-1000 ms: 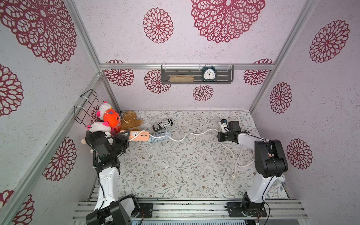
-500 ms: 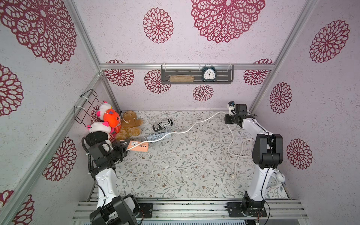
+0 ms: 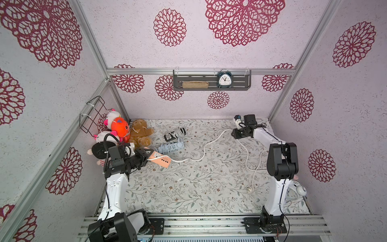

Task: Unwrap the cord wrapped around the power strip
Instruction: Unwrap the power cord from the power strip.

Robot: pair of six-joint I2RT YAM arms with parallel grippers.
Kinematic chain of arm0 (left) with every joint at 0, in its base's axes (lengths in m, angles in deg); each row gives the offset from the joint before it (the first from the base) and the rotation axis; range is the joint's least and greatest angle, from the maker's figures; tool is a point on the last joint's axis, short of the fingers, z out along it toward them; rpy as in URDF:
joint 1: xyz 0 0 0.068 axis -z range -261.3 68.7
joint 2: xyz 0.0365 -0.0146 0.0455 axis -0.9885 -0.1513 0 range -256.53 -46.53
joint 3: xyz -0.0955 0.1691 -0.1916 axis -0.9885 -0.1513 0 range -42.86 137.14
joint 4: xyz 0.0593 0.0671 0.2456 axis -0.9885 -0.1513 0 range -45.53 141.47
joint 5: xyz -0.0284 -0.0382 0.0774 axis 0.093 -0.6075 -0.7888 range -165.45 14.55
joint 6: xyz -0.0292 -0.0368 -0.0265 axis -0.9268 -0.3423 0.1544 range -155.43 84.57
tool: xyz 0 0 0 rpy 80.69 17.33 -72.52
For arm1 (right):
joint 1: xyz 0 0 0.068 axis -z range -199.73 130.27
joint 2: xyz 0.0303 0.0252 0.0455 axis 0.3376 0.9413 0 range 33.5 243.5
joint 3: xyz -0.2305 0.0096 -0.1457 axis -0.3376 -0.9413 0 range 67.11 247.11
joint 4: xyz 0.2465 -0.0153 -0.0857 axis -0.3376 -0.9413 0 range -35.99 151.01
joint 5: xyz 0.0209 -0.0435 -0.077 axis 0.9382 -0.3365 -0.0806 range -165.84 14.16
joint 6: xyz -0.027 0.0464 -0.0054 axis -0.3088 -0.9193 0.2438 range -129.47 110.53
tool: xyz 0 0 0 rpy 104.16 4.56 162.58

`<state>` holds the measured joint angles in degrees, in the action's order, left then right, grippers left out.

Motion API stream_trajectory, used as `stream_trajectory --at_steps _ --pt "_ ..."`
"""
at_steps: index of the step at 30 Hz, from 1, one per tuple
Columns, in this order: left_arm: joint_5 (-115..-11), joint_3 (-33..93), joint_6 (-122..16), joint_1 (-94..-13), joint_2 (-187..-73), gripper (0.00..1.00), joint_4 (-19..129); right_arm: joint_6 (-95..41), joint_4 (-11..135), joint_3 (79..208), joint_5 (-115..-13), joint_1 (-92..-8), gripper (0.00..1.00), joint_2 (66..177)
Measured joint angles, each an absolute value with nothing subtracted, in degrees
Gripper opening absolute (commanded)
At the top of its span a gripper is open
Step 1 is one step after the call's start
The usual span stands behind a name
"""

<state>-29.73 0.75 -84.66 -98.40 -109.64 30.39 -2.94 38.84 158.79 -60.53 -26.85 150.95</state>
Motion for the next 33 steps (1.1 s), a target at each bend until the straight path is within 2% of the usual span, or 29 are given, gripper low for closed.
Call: stream_trajectory --at_steps 5,9,12,18,23,27,33 --pt "-33.6 1.5 -84.3 -92.7 -110.0 0.00 29.7 -1.9 35.7 153.5 -55.5 -27.4 0.80 147.7" --pt "-37.6 2.3 -85.1 -87.1 -112.3 0.00 31.3 -0.6 32.5 150.4 -52.9 -28.6 0.87 140.3" --pt "-41.1 3.3 -86.4 -83.0 -114.9 0.00 33.8 0.2 32.0 148.1 -50.8 -31.6 0.87 133.7" --pt "-42.7 10.1 -87.5 -78.2 -121.9 0.00 37.8 1.8 35.6 140.3 -40.9 -40.8 0.79 124.8" --pt "-40.4 17.3 -86.4 -75.5 -127.9 0.00 38.7 5.3 38.0 137.4 -38.5 -48.9 0.77 126.8" --pt "-38.8 20.0 -85.3 -74.2 -129.4 0.00 38.3 6.1 43.2 135.4 -38.7 -51.2 0.83 128.9" --pt "-37.5 20.5 -84.9 -73.2 -129.5 0.00 38.3 4.6 51.8 138.0 -39.7 -53.4 0.82 137.0"
